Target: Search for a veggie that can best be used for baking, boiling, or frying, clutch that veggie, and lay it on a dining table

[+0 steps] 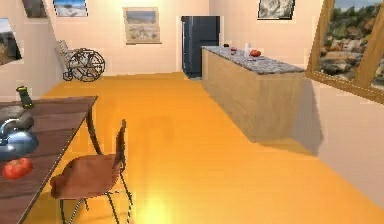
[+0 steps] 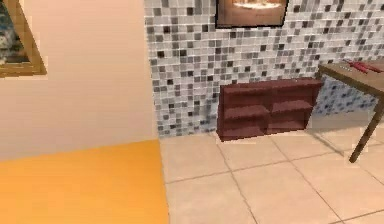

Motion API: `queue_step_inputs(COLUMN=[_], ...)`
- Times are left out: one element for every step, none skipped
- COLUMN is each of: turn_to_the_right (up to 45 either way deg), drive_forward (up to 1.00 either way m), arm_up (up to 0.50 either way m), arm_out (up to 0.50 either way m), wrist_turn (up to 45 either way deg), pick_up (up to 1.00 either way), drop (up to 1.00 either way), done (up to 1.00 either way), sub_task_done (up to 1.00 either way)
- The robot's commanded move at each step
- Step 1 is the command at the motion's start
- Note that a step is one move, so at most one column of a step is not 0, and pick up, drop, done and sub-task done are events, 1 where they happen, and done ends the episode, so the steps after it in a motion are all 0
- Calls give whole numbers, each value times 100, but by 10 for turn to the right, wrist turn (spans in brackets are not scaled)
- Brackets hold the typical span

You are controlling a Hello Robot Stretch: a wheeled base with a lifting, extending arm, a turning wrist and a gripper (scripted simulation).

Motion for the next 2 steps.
queue_step_inputs(turn_to_the_right=[0, 0], drive_forward=[100, 70], arm_up=[0, 0], arm_out=[0, 0], wrist_turn=[0, 0], pick_up=[0, 0], drop=[0, 0], done=[0, 0], sub_task_done=[0, 0])
